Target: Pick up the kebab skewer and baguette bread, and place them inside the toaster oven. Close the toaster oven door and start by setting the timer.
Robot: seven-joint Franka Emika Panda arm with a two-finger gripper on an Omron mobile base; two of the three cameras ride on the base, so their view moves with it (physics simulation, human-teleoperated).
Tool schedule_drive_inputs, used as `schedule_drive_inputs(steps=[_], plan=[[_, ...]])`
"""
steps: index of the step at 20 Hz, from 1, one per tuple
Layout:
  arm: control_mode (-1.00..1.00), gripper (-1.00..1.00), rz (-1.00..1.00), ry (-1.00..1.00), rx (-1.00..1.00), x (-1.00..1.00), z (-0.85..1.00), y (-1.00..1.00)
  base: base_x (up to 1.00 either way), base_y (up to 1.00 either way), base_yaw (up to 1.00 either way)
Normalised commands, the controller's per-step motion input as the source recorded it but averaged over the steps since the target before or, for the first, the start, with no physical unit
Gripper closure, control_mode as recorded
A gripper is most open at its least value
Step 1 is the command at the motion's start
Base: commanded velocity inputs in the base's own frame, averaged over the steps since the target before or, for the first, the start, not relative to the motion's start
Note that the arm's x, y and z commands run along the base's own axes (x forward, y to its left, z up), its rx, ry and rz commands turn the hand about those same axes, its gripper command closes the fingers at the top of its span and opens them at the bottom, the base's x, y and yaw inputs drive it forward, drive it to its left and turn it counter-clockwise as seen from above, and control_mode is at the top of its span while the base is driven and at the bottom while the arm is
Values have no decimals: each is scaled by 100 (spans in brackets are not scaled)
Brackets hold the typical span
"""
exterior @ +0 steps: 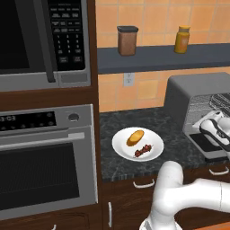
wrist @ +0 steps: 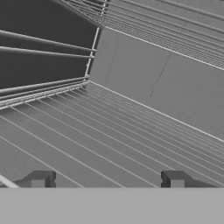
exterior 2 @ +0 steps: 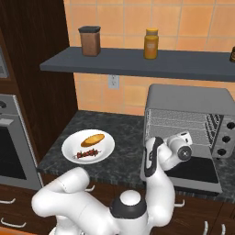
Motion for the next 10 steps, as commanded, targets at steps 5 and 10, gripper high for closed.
schedule_drive_inputs(steps=[5, 10], plan=[[-100, 100, -6, 5, 17, -5, -34, 14, 0, 0, 0], [-100, 100, -10, 15, 22, -16, -27, 16, 0, 0, 0]])
